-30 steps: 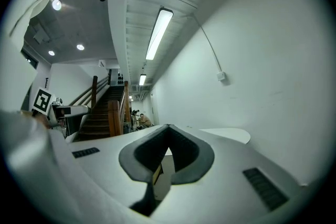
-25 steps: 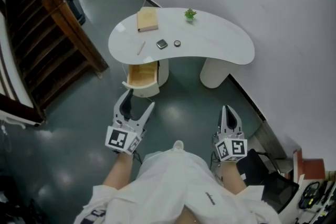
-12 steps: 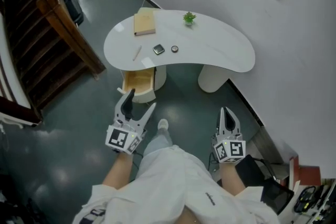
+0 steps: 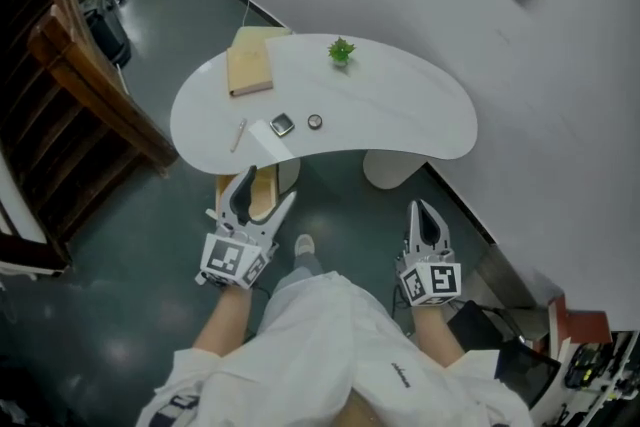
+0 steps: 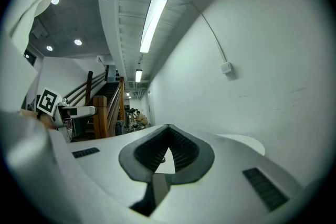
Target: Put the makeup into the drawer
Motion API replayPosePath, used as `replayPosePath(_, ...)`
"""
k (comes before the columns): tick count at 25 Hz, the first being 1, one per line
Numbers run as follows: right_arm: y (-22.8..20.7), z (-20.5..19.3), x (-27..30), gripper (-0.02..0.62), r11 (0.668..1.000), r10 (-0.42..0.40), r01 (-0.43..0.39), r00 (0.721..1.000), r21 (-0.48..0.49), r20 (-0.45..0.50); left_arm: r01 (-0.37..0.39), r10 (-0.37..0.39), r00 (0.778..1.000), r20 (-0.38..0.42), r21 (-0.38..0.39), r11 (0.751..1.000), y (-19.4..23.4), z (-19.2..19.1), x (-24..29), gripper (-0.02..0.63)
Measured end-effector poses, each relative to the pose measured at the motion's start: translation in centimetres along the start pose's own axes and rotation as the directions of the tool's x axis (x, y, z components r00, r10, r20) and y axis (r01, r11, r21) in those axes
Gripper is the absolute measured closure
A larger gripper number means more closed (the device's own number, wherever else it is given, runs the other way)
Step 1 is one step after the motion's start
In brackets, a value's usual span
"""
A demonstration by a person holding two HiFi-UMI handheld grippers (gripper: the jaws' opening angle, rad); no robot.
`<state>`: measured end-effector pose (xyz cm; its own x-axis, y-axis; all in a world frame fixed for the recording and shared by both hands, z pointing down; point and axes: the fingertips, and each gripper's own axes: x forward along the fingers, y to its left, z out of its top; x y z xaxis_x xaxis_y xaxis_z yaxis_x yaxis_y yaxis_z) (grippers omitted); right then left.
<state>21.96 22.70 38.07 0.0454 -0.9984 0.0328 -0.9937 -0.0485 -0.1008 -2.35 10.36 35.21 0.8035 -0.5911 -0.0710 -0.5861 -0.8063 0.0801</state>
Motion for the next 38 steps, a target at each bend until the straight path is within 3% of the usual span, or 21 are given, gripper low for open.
replayPosePath(10, -0.5, 0.0, 13.0, 0.578, 1.0, -0.025, 0.025, 0.999, -0.003, -0.028, 0.08, -0.081, 0.994, -0.068, -0.01, 0.997, 8.1, -2.7, 10.7, 0.267)
replayPosePath(19, 0.9, -3.4, 20.0, 0.578, 1.0, 0.002, -0.003, 0.994, -0.003, -0.107, 0.142, -0.146, 0.965, -0.219, -0.034, 0.989, 11.2, -9.9, 15.7, 0.267)
replayPosePath(24, 0.7, -6.9, 23.3, 0.578, 0.998, 0.062, -0.065, 0.98, -0.006, -0.188, 0.157, -0.16, 0.939, -0.304, -0.036, 0.987, 11.0, -14.2, 19.4, 0.267)
replayPosePath(32, 0.0, -11.9, 28.3, 0.578, 0.982, 0.186, -0.188, 0.94, 0.02, -0.286, 0.122, -0.121, 0.893, -0.433, -0.024, 0.992, 11.2, -20.3, 24.1, 0.268)
replayPosePath(38, -1.4, -16.2, 32.0, 0.578, 0.961, 0.272, -0.27, 0.894, 0.058, -0.356, 0.041, -0.037, 0.848, -0.529, -0.005, 0.999, 12.2, -25.4, 27.7, 0.268)
